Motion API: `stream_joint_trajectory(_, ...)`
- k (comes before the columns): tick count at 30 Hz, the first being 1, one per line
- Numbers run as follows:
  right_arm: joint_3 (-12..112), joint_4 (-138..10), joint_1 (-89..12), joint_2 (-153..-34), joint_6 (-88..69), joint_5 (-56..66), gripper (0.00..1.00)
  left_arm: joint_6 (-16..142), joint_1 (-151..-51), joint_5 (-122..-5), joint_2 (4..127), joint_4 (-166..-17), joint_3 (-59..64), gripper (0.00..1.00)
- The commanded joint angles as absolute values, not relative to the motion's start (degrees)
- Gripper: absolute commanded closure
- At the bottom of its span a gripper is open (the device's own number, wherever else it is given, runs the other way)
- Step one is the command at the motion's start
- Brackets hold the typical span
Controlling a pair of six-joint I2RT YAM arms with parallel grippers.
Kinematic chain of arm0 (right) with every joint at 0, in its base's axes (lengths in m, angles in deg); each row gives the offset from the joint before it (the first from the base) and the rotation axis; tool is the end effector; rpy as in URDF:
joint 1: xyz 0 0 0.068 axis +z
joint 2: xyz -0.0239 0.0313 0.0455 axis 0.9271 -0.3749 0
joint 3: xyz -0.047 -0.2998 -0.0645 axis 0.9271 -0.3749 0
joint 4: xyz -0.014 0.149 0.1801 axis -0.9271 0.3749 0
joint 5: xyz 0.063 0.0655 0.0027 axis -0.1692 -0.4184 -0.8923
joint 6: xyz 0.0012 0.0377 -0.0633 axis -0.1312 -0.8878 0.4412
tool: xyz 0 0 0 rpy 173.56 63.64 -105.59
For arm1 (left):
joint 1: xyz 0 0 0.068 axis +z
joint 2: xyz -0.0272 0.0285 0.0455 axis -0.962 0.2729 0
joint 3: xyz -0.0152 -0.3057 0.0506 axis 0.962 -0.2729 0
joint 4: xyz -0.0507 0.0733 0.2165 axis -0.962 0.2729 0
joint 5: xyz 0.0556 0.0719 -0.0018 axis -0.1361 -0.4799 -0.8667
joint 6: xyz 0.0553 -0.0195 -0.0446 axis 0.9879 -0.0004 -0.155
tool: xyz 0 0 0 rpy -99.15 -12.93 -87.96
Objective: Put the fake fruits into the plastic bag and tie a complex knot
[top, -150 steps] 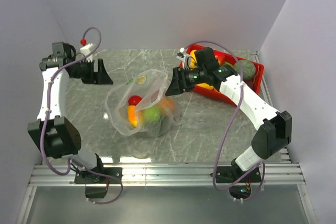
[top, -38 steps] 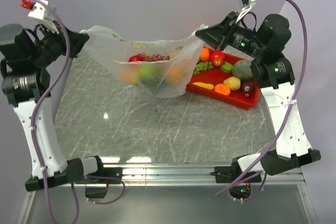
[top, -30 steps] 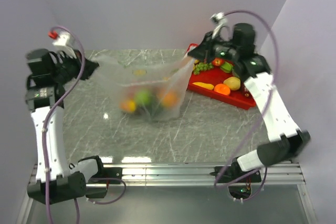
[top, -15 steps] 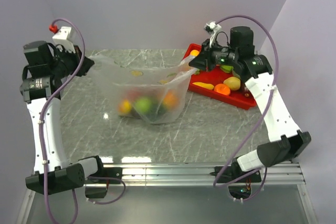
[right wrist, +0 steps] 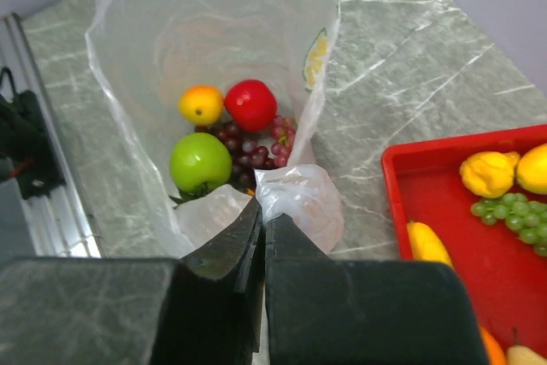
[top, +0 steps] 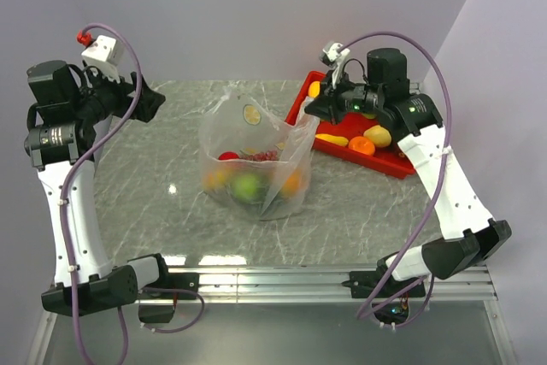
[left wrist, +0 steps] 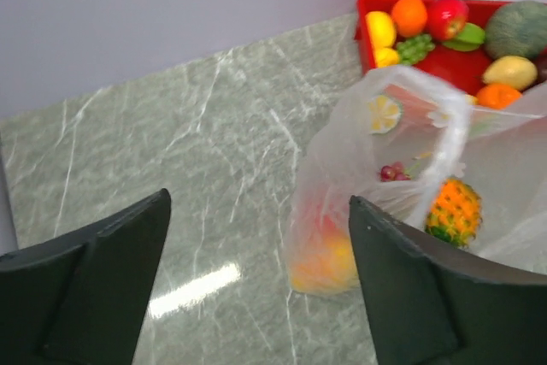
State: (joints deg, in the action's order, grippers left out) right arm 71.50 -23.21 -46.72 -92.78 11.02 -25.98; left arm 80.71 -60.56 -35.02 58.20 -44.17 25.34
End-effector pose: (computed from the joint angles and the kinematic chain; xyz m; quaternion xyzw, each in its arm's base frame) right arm 0.2380 0.1335 0.4799 -0.4085 0.7061 0.3075 0.4898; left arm 0.1911 0.0082 0.5055 0.1351 0.7807 -0.1574 0.5895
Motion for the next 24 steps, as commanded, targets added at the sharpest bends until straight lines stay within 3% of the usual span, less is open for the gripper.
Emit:
stream_joint_trajectory(1,74.5,-23.5,-45.7,-92.0,15.6,-23.2,1.00,80.2,-61.1,-26.5,56.2,-50.0,26.9,0.08)
stream_joint_trajectory(4,74.3,-24.8,-45.5,-90.5,16.3,-23.1,1.00,76.4,-65.8,-21.3,58.0,-55.2,25.4,0.04)
stream_joint_trajectory(8,73.3,-27.2,-45.0,-89.0,16.6,-23.1,1.00,75.2,-82.6,-24.8,62.3,-62.0,24.6,0.01)
stream_joint_trajectory(11,72.5,-27.8,-44.3,-88.4,17.2,-22.9,1.00,74.9,-89.3,-23.8,68.5,-65.6,26.3,0.01)
stream_joint_trajectory(17,68.6,-34.2,-42.6,-86.1,17.2,-20.3,1.00,63.4,-94.5,-17.0,71.8,-91.9,16.7,0.01)
stream_joint_trajectory(24,72.9,-35.2,-40.9,-89.0,20.2,-19.6,1.00,61.3,-101.2,-15.7,75.7,-101.3,13.6,0.01)
